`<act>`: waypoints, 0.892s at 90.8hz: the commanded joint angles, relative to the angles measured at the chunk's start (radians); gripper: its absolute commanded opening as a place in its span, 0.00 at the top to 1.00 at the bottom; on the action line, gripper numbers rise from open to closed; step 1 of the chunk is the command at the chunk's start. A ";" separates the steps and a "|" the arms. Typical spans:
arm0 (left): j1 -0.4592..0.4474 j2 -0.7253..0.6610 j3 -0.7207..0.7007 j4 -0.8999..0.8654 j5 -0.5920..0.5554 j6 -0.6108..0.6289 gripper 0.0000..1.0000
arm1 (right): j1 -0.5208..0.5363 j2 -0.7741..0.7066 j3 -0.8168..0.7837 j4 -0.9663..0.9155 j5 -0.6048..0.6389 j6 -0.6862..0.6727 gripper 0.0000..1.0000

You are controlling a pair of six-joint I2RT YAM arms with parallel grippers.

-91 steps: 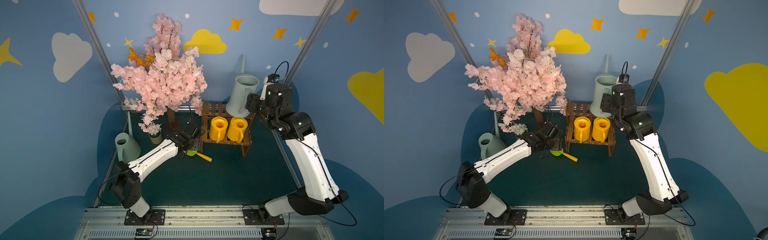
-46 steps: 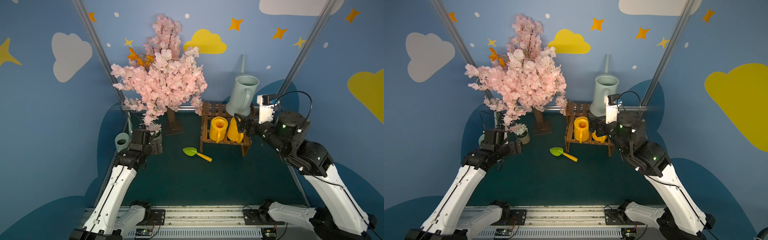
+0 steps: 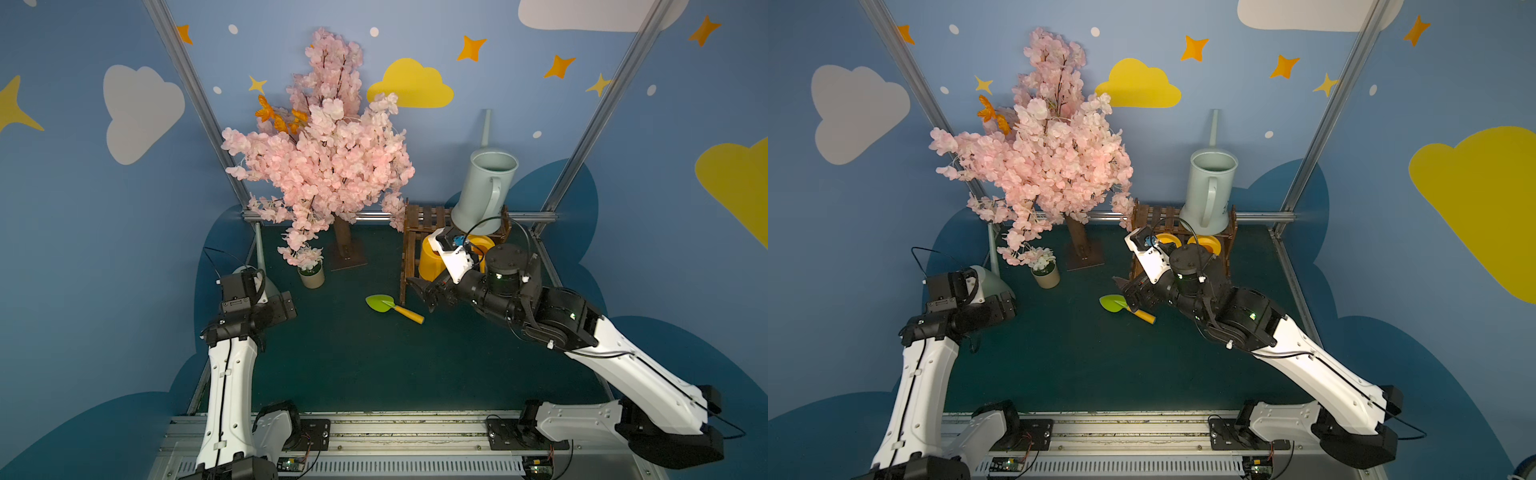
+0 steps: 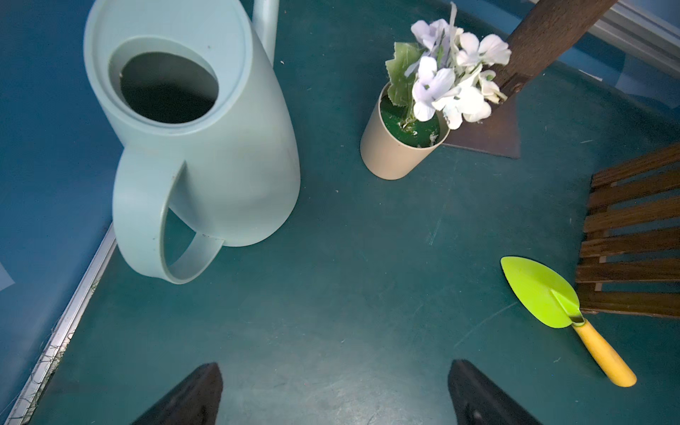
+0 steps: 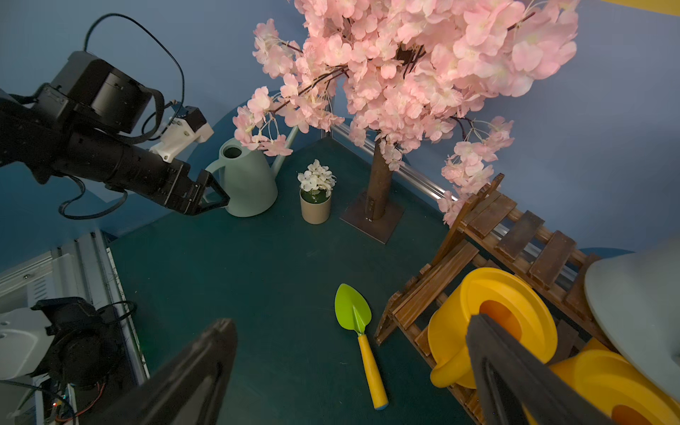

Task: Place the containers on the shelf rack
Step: 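Pick up a container from the center of the board.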

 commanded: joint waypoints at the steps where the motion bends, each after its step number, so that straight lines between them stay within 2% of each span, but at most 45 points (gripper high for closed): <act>1: 0.040 0.001 -0.007 0.009 0.079 0.052 0.00 | 0.003 -0.007 -0.019 0.031 -0.001 0.004 0.02; 19: 0.050 0.038 -0.006 0.037 0.066 0.075 0.00 | -0.013 -0.041 -0.072 0.039 0.011 0.021 0.02; 68: 0.054 -0.007 -0.012 0.006 -0.143 0.096 0.00 | -0.058 -0.041 -0.072 0.026 -0.047 0.049 0.02; 81: 0.076 -0.009 -0.001 0.005 -0.166 0.075 0.00 | -0.059 -0.044 -0.068 0.013 -0.051 0.053 0.02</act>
